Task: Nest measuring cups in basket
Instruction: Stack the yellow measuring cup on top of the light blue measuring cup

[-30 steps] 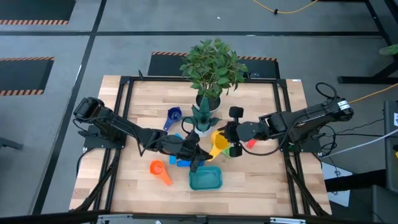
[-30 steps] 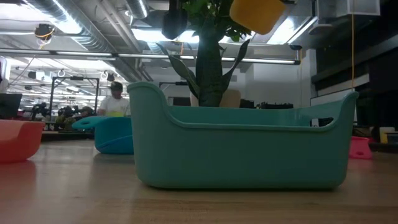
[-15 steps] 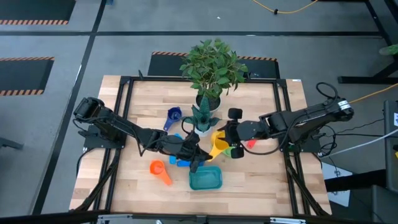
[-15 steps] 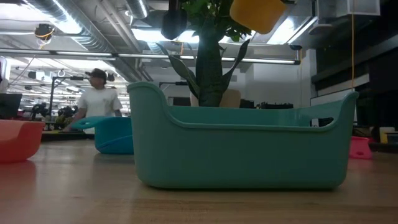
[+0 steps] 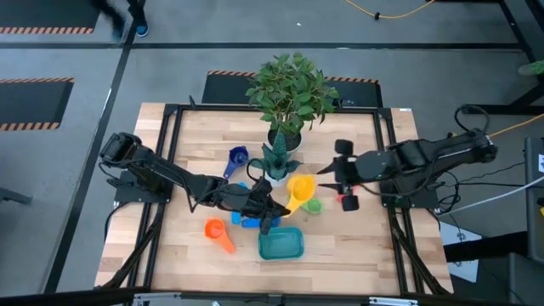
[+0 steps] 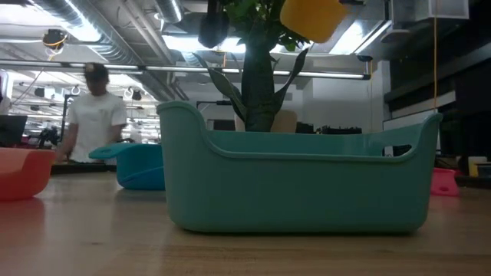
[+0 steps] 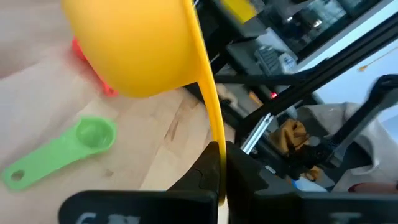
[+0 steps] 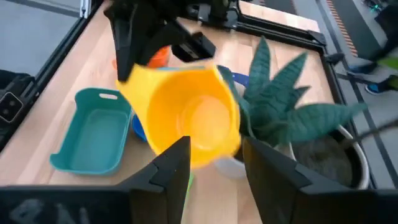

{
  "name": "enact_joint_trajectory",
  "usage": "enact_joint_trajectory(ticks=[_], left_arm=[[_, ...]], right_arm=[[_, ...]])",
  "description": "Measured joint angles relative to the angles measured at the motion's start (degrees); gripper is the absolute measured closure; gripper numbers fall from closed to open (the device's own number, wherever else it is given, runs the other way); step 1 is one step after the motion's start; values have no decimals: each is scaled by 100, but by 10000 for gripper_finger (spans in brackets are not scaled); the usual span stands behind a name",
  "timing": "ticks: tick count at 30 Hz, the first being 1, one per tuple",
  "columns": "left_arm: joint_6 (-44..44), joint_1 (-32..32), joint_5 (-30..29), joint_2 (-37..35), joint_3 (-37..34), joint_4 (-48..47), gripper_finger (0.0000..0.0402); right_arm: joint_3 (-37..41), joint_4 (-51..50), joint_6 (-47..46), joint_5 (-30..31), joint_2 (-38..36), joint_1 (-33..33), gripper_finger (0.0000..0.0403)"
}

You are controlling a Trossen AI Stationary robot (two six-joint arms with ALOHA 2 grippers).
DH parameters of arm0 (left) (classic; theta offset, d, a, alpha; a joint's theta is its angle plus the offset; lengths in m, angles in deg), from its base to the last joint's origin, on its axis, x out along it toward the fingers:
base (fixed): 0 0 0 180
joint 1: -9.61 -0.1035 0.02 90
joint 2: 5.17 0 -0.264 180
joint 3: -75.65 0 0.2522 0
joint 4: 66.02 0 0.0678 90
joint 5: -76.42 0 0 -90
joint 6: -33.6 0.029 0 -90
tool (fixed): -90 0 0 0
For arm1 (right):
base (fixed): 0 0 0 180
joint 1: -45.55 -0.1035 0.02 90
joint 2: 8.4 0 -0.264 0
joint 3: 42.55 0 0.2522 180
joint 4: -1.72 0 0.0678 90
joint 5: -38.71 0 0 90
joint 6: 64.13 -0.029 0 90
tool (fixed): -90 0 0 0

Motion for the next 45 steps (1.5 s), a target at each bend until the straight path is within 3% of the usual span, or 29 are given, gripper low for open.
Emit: enact_joint_trajectory(ticks=[6, 11, 18, 25, 33, 41, 45], left_arm=[[186, 184, -199, -771, 4, -452, 399], [92, 765, -1122, -1534, 4, -1531, 400], [-1032, 1758, -2266, -2159, 4, -3134, 400], [-2619, 2419, -2790, -2180, -79, -4541, 400], [-4238, 2599, -2788, -2178, -1435, -3836, 400], [-4646, 2608, -3078, -2176, -3269, -682, 399], [-4655, 2594, -3317, -2176, -3869, 298, 398]], right_arm=[[29, -399, -394, 3, -276, 0, 250], [282, -381, -397, 6, -337, 0, 250], [743, -15, -410, 8, -337, 0, 250], [996, 182, -405, 9, -335, 0, 250], [1021, 215, -398, 8, -313, 4, 250], [1021, 213, -388, 8, -313, 4, 250], [1021, 211, -390, 8, -313, 2, 250]])
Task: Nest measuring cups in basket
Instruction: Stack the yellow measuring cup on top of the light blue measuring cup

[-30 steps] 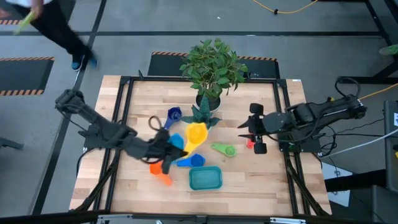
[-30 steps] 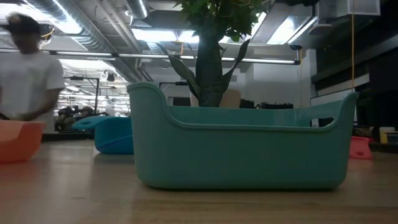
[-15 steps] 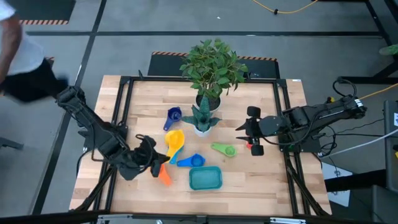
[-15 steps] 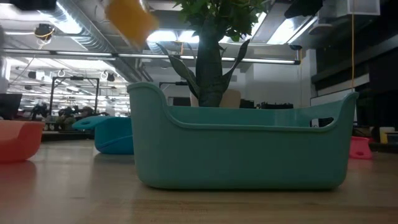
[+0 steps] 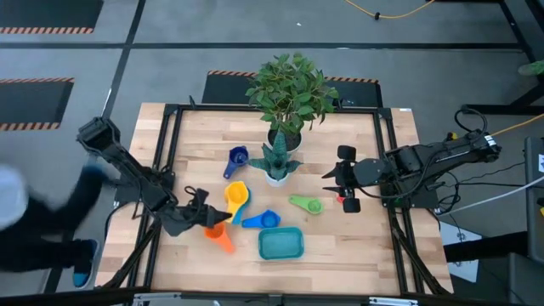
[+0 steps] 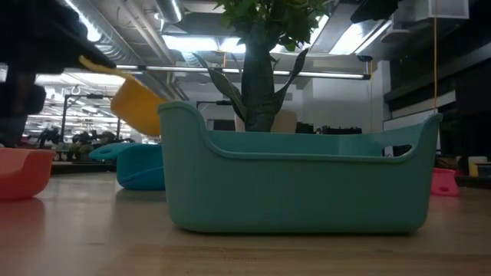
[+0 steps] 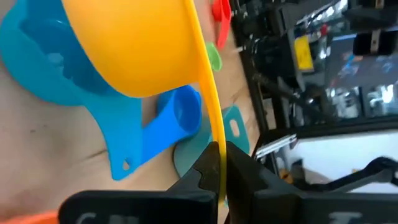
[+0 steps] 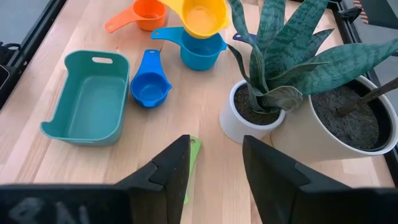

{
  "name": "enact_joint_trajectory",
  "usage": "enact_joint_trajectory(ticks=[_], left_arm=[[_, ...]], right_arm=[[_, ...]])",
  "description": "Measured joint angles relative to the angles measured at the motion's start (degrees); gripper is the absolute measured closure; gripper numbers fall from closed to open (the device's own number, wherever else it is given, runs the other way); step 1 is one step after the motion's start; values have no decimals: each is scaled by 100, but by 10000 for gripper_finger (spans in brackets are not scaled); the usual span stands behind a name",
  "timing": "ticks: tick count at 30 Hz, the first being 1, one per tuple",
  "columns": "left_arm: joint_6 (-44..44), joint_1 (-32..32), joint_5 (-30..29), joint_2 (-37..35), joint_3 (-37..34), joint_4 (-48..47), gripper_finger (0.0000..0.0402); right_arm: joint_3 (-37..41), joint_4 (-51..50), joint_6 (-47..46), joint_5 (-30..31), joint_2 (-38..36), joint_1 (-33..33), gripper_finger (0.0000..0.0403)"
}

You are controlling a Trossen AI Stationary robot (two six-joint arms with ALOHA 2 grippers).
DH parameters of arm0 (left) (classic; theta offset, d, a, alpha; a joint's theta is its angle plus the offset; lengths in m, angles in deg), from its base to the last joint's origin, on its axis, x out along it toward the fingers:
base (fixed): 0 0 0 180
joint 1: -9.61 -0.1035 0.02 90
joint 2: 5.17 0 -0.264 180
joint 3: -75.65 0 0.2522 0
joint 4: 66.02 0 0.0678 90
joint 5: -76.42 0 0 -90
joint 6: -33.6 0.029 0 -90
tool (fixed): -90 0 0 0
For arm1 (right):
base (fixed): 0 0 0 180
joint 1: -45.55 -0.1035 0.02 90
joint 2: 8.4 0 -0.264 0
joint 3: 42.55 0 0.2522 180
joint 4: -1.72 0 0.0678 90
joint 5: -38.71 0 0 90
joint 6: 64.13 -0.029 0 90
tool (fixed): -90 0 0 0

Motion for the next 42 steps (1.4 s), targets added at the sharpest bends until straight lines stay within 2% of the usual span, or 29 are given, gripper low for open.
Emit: enact_joint_trajectory(ticks=[4, 11, 21, 27, 31, 42], left_arm=[[-142, -126, -2, 0, -284, 291, 398], [-142, -384, 408, -2, -295, 329, 394], [-141, -599, 450, -2, -295, 360, 389], [-140, -735, 957, -2, -295, 359, 376], [-107, -780, 1013, -2, -295, 357, 370], [-98, -791, 1307, -2, -295, 347, 312]], right_arm=[[0, -3, 7, 0, 0, 1, 250], [0, -7, 15, 0, 0, 1, 250], [0, -13, 16, 0, 0, 1, 250], [0, -13, 15, 1, 0, 1, 250], [0, -13, 15, 1, 0, 1, 250], [0, -9, 15, 0, 0, 1, 250]])
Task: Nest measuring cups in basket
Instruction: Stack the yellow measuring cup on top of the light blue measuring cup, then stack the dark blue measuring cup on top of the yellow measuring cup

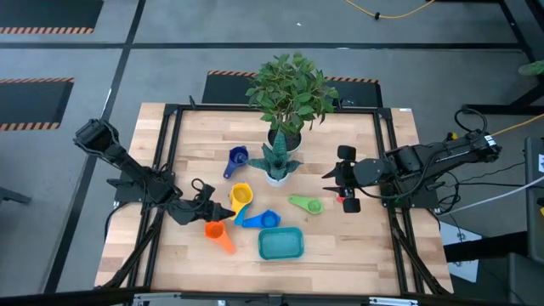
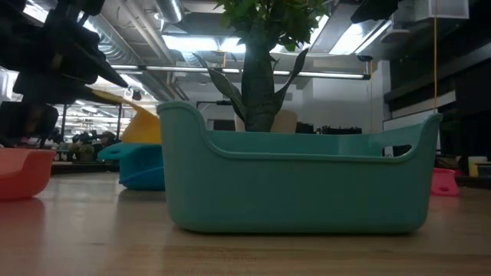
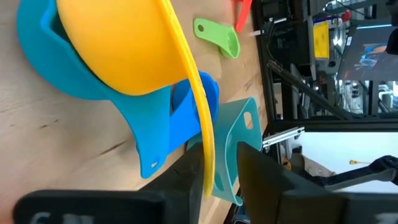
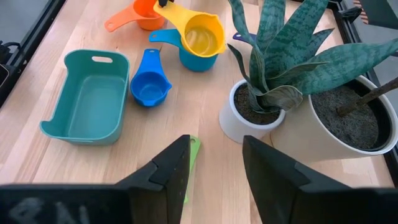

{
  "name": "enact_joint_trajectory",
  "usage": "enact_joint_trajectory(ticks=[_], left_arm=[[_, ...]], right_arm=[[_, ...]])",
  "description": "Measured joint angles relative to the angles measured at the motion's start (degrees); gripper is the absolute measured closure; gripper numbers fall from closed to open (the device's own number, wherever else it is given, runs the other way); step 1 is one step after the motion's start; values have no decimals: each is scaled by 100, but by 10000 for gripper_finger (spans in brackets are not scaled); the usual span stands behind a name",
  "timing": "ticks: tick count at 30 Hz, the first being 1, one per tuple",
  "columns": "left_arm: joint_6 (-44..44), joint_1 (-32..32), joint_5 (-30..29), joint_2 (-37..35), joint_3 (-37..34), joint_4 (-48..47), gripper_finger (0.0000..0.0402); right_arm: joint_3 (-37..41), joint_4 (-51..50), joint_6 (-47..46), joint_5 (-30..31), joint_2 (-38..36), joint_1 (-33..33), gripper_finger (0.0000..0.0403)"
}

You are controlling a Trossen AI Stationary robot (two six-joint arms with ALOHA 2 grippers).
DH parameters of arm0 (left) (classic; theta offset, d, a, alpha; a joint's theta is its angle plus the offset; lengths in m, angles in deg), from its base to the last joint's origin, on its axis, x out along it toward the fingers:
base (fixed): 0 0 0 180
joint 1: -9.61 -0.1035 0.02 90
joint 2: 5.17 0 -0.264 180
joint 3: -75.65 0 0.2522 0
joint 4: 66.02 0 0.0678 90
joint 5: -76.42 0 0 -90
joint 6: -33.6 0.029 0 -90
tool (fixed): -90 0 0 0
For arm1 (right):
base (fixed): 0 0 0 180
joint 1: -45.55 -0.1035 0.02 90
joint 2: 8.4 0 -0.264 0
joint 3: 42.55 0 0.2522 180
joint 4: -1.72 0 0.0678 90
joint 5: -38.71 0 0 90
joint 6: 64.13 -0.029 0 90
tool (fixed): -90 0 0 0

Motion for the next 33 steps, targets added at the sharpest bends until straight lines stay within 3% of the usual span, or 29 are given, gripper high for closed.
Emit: enact_joint_trajectory(ticks=[6, 18, 28, 33], left_arm=[[0, 0, 66, 0, 0, -83, 301], [-48, 0, 1217, 0, 0, -85, 303], [-44, 0, 1136, 0, 0, -85, 303], [-41, 0, 819, 0, 0, -146, 303]], right_arm=[[0, 0, -14, 0, 0, -1, 250], [0, 1, -17, 1, 0, -1, 250], [0, 2, -20, 0, 0, 0, 250], [0, 2, -20, 0, 0, -1, 250]])
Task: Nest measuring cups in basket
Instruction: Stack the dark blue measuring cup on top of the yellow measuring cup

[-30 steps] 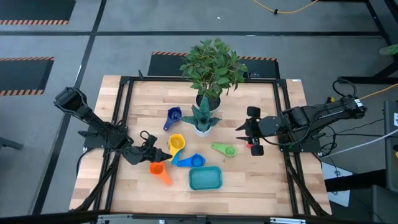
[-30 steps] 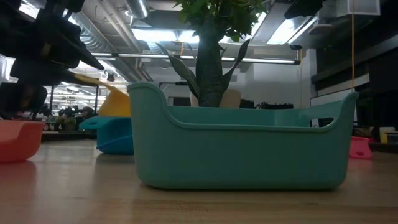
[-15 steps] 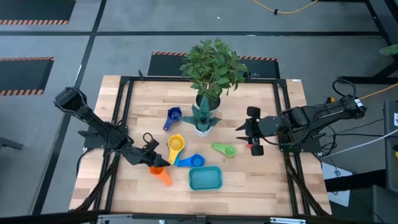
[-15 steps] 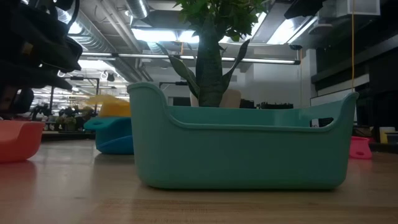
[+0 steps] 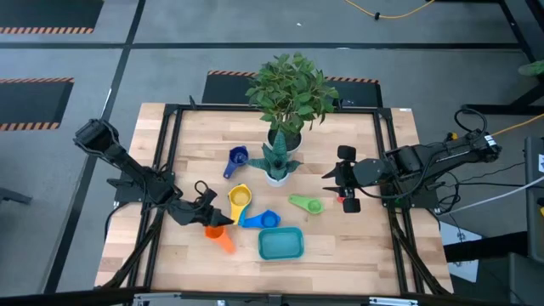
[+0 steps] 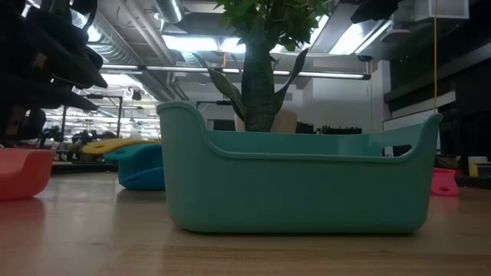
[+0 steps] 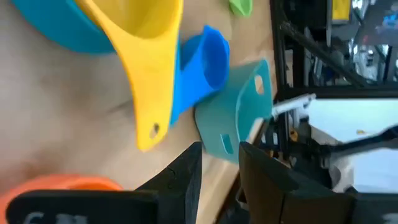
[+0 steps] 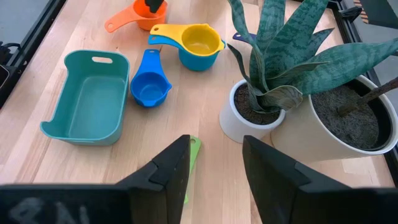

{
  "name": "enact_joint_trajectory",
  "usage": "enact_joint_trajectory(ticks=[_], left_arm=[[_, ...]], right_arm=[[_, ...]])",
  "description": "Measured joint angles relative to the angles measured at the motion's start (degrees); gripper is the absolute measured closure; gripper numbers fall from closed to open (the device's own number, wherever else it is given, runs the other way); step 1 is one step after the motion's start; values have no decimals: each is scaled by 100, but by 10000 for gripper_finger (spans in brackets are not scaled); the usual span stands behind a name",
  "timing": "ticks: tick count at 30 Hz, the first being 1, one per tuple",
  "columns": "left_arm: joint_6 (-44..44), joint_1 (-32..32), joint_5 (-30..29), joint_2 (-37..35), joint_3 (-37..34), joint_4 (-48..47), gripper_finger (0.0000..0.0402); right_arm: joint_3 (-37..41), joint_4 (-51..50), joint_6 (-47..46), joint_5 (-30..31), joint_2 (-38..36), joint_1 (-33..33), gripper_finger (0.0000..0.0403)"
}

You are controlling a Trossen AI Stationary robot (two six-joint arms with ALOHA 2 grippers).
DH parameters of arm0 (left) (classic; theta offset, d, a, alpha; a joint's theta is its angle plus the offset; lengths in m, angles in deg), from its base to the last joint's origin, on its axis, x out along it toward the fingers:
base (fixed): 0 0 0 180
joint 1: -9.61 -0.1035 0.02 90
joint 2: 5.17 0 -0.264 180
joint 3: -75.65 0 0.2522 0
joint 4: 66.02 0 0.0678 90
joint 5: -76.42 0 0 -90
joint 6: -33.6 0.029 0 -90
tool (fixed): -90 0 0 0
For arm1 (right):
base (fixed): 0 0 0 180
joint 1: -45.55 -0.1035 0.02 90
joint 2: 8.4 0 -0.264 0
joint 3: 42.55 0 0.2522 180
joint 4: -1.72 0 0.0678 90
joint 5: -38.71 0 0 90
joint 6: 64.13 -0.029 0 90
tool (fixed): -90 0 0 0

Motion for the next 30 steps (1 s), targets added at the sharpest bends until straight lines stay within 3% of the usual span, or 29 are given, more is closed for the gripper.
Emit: enact_joint_trajectory(ticks=[8, 16, 24, 30], left_arm=[[4, -236, -178, 0, 0, -510, 303], [4, -406, 95, 0, 0, -711, 303], [60, -413, -108, 0, 0, -498, 303], [622, -413, -151, 1, 0, 99, 303]], right_arm=[[0, 0, -2, 0, 0, 0, 250], [0, 0, -2, 0, 1, 0, 250], [0, -2, -2, 0, 2, 0, 250], [0, 0, 1, 0, 2, 0, 250]])
